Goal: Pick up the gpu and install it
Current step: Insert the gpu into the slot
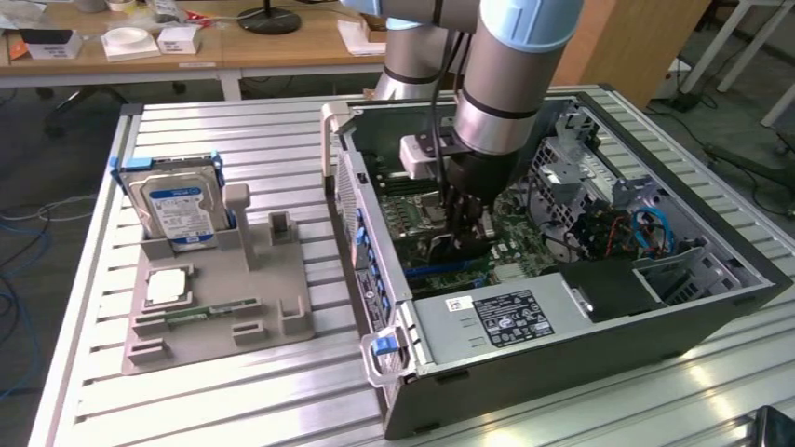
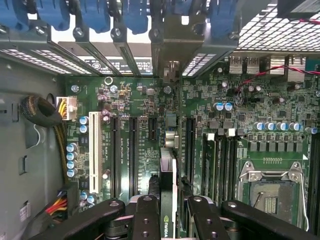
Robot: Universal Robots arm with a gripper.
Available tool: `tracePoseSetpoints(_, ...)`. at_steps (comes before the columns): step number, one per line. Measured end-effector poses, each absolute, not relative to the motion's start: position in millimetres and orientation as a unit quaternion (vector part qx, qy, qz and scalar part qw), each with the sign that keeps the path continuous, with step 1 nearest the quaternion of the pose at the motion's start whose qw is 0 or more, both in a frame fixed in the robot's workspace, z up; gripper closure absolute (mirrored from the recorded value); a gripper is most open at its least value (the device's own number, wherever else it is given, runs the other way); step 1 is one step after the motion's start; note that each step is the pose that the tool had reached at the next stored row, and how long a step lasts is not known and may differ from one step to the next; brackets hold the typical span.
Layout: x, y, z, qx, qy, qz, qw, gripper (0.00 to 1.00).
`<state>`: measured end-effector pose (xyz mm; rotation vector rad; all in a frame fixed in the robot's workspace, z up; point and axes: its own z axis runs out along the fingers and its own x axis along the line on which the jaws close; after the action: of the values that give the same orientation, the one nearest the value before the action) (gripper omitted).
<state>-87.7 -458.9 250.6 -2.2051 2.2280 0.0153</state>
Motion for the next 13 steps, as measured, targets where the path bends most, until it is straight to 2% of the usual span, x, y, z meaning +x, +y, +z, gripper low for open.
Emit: tracePoseSetpoints(13,-88.2,-458.9,246.6,-0.703,0.711,0.005,0.003,0.74)
